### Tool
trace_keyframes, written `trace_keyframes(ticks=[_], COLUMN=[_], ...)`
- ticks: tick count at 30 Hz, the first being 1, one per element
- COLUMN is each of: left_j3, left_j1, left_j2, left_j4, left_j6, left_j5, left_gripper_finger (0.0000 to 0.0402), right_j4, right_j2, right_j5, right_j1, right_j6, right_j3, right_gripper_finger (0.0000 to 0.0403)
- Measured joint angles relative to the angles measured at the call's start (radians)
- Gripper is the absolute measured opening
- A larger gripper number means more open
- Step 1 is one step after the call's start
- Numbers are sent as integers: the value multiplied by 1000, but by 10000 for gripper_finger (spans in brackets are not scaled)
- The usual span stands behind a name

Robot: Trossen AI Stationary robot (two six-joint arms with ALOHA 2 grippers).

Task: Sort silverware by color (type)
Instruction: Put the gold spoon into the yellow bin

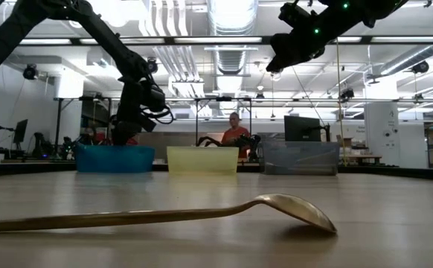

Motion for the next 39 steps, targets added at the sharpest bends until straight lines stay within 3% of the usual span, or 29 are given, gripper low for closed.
trace_keyframes(ticks=[31,39], left_j3=[0,0], left_j1=[0,0], left_j2=[0,0], left_j4=[-1,-1], left_j6=[-17,-22], left_j5=[0,-1], left_gripper_finger=[19,50], right_j4=[-1,-9], right_j2=[0,0], right_j5=[0,0], right_j1=[0,0], right_j6=[0,0], right_j3=[0,0], right_gripper_finger=[79,79])
